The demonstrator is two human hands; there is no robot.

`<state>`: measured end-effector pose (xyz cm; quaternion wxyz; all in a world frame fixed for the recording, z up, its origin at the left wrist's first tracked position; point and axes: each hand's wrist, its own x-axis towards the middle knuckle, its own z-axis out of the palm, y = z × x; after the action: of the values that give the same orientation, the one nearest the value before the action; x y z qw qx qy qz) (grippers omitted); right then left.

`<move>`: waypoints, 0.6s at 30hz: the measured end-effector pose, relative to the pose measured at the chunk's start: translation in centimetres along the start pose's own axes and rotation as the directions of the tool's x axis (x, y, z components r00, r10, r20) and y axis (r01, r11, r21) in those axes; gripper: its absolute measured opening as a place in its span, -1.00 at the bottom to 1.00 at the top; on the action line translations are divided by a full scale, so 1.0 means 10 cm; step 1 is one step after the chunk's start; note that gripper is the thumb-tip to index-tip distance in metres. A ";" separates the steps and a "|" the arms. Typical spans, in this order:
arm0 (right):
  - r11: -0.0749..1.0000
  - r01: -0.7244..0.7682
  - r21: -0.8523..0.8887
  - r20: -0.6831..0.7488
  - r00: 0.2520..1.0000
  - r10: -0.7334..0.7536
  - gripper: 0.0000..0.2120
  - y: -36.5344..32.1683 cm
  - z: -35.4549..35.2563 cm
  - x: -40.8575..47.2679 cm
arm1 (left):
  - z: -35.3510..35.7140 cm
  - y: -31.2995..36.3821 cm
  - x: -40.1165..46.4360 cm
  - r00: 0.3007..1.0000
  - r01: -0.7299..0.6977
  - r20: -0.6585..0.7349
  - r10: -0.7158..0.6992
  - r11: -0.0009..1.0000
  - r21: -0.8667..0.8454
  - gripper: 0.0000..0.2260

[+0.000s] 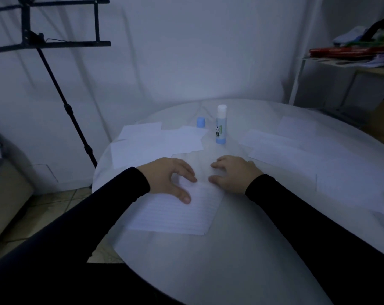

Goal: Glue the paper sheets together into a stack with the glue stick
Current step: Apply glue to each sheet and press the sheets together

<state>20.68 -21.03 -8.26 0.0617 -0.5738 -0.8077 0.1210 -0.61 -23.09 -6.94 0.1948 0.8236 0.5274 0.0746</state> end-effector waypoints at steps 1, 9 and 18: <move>1.000 0.000 0.007 0.011 1.000 0.000 -0.49 0.02 0.01 -0.01 | 0.01 0.00 -0.01 1.000 -0.007 -0.006 0.007 1.000 0.003 -0.56; 0.999 0.053 0.010 0.044 0.998 -0.053 -0.54 0.08 0.00 0.00 | 0.03 0.03 -0.01 0.999 -0.050 0.012 0.051 0.998 -0.035 -0.60; 0.998 0.057 0.024 0.016 0.998 -0.057 -0.49 0.22 0.01 0.03 | 0.10 0.10 0.17 0.991 -0.129 -0.037 0.128 0.991 -0.018 -0.64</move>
<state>22.59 -20.06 -8.98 0.0650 -0.5487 -0.8227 0.1336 1.26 -22.17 -7.56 0.1887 0.8523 0.4759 0.1074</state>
